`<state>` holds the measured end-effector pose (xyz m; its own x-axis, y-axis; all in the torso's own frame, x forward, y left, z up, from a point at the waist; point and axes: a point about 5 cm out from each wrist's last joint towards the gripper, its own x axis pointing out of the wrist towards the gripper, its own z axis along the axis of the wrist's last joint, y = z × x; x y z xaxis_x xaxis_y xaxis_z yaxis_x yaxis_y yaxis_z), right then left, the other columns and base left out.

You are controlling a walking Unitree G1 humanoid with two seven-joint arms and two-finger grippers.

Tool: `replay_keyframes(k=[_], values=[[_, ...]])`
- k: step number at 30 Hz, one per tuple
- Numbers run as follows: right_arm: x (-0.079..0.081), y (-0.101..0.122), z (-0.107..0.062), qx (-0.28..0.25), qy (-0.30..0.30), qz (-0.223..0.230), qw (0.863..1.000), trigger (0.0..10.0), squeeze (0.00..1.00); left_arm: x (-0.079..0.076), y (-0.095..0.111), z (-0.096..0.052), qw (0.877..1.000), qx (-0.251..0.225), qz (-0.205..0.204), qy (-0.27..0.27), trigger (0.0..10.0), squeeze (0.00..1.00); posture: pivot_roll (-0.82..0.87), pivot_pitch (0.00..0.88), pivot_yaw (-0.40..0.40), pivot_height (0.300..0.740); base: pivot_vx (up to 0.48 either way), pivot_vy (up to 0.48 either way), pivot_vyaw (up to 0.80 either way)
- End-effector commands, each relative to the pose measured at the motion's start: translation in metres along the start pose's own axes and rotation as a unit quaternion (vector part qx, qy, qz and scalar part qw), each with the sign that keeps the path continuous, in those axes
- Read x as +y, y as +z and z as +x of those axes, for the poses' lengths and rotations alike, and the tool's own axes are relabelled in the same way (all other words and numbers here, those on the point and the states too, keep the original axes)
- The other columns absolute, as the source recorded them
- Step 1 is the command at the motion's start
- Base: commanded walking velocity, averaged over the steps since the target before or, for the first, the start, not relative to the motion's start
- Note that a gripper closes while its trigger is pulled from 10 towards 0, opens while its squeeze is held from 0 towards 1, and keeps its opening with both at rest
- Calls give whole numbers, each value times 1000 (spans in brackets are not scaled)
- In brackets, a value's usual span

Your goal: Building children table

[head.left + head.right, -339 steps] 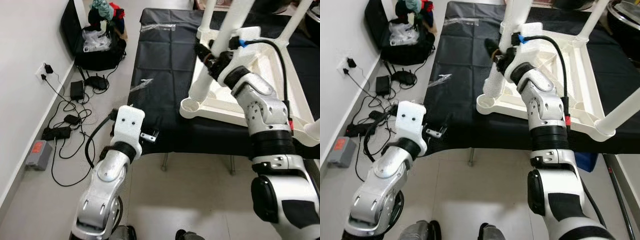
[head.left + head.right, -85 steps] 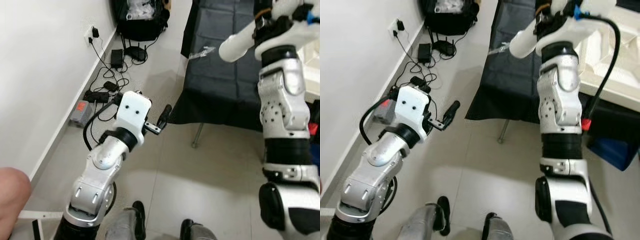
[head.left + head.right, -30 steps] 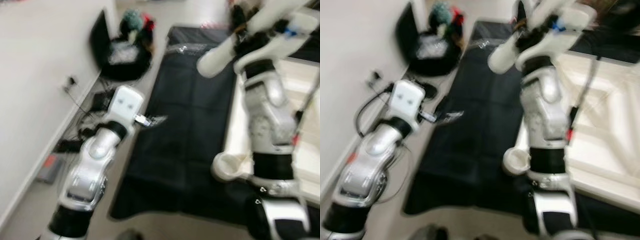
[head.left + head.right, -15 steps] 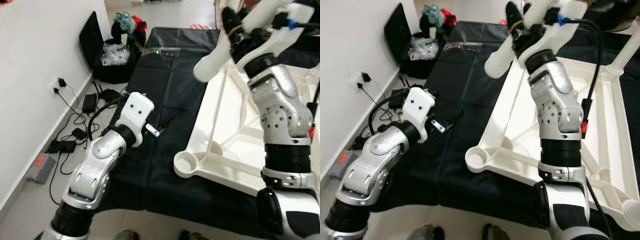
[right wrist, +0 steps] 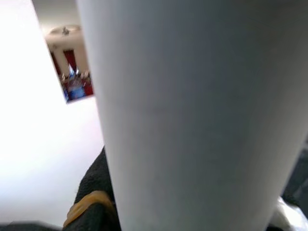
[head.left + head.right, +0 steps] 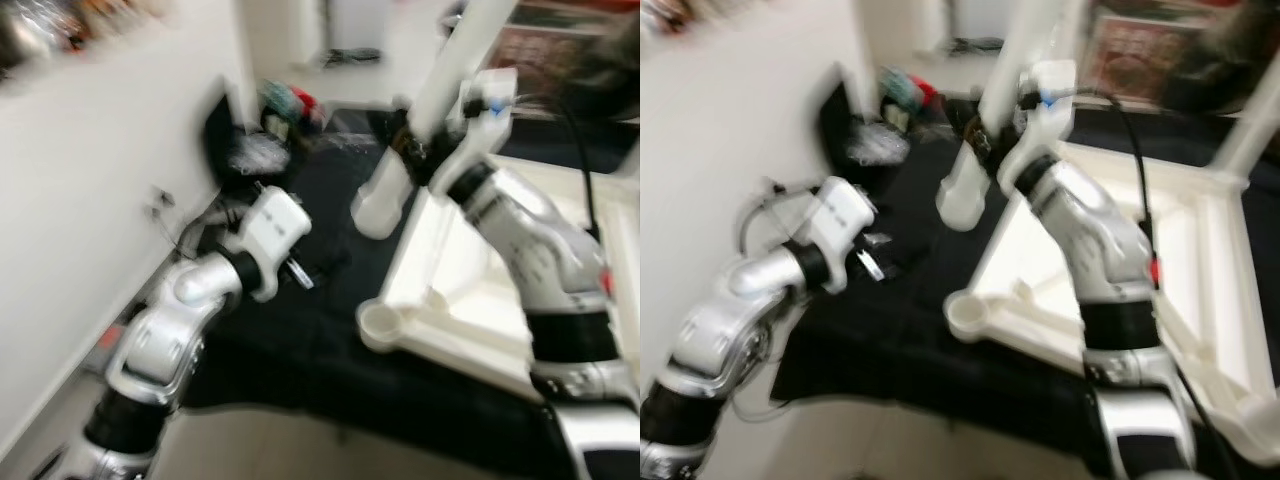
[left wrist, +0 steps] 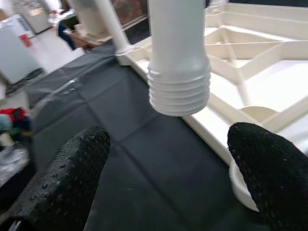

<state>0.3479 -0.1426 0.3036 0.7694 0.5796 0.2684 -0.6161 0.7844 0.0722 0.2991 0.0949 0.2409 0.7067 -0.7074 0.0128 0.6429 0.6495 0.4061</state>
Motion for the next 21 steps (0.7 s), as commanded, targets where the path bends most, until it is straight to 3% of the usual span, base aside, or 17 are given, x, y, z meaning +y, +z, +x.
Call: replay_keyframes(k=[1,21], values=[[1,-1,0,2,3,14,1000,10000,0,0,-3,2,1000,9,7,1,10000,0,156,167,-19,740,0,0,0],[3,-4,-3,5,11,55,998,10000,0,-6,-4,11,1000,-2,-1,-6,10000,0,146,183,-16,740,0,0,0]])
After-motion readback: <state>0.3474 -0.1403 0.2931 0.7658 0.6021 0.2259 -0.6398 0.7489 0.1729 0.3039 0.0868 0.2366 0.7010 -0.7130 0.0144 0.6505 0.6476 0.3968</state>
